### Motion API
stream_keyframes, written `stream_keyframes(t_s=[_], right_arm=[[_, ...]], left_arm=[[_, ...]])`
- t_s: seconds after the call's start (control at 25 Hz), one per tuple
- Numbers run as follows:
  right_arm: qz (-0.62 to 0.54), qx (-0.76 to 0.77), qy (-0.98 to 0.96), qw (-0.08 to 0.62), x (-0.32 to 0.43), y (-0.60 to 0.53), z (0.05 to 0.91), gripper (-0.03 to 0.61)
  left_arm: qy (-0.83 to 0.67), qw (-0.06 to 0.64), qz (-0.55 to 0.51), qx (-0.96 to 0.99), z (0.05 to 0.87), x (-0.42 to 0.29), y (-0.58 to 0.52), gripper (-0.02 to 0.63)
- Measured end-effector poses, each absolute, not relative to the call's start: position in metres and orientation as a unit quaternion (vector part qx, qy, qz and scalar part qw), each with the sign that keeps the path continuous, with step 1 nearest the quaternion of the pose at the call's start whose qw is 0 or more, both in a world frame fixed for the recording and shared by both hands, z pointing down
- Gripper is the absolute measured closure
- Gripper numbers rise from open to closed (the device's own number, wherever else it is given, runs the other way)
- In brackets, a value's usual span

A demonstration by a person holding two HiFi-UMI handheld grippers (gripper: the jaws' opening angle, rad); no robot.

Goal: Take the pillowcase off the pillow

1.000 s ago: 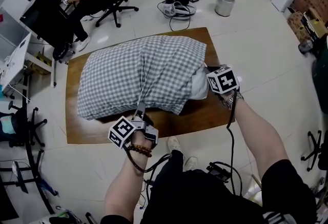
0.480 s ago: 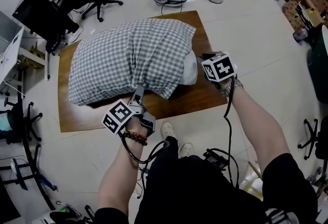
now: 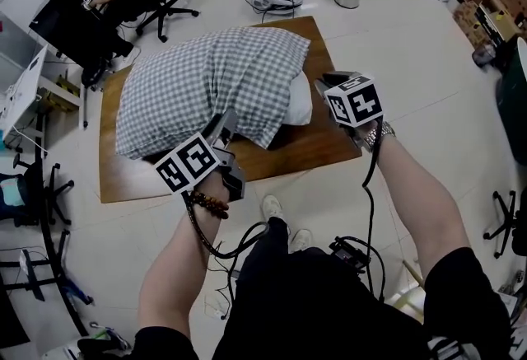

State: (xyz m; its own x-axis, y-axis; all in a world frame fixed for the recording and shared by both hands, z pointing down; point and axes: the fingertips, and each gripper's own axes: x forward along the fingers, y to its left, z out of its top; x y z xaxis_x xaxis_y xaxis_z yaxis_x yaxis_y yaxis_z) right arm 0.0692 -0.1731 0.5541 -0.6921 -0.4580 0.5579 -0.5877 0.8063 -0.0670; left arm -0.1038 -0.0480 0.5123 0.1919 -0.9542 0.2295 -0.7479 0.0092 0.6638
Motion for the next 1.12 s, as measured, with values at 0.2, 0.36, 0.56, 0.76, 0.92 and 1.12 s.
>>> stream_keyframes(t_s=[0.2,0.36,0.56,0.76,0.92,1.12], right_arm=[[0.101,0.284,-0.921,0.246,0.083,-0.155,0.532,0.503],[0.094,0.283,-0.924,0.239,0.098,-0.151,0.529,0.503],[0.100,0.292,-0.921,0.238,0.104,-0.163,0.527,0.503],[0.115,0.307,-0.915,0.236,0.109,-0.189,0.544,0.503],[0.145,0.319,-0.905,0.242,0.097,-0.227,0.544,0.503],[0.177,0.320,-0.898,0.245,0.083,-0.272,0.546,0.503]], left_arm=[[-0.607,0.302,-0.088,0.730,0.475,-0.076,-0.054,0.453],[-0.599,0.277,-0.043,0.750,0.458,-0.055,-0.064,0.462],[-0.582,0.257,0.012,0.771,0.430,-0.052,-0.092,0.466],[-0.547,0.241,0.072,0.798,0.422,-0.049,-0.133,0.465],[-0.509,0.244,0.118,0.817,0.403,-0.055,-0.187,0.455],[-0.462,0.236,0.189,0.834,0.399,-0.053,-0.251,0.437]])
